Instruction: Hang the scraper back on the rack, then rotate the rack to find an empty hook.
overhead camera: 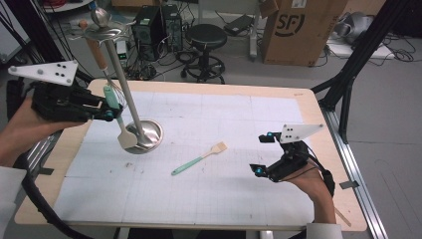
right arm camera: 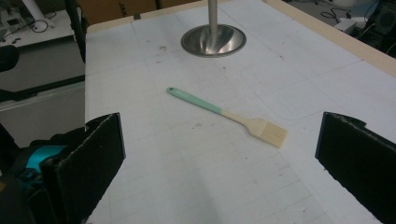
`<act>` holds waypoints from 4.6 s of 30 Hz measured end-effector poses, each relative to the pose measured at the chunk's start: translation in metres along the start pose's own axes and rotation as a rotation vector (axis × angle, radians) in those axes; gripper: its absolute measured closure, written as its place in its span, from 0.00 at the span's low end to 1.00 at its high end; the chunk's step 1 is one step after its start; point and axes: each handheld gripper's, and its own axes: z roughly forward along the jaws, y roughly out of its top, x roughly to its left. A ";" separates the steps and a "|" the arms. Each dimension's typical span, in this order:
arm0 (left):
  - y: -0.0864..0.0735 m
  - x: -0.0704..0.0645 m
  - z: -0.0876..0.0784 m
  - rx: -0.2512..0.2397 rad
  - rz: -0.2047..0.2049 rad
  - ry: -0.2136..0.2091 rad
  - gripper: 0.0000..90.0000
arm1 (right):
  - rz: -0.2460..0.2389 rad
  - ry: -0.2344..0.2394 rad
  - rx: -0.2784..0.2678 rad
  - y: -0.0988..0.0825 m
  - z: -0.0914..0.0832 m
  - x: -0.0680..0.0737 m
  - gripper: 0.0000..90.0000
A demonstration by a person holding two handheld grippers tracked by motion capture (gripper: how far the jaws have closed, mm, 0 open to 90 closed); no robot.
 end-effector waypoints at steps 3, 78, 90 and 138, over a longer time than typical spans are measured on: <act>0.001 0.003 -0.006 0.000 -0.009 0.004 0.92 | 0.002 0.004 -0.008 -0.005 -0.001 0.000 0.00; 0.034 0.071 -0.019 0.088 -0.184 0.088 0.92 | 0.055 -0.073 -0.060 -0.037 -0.005 -0.003 0.00; 0.028 0.063 -0.017 0.117 -0.112 0.120 0.56 | 0.061 -0.075 -0.063 -0.037 -0.007 -0.003 0.00; 0.015 0.013 -0.055 0.078 0.031 0.162 0.15 | 0.062 -0.104 -0.065 -0.038 -0.016 -0.003 0.00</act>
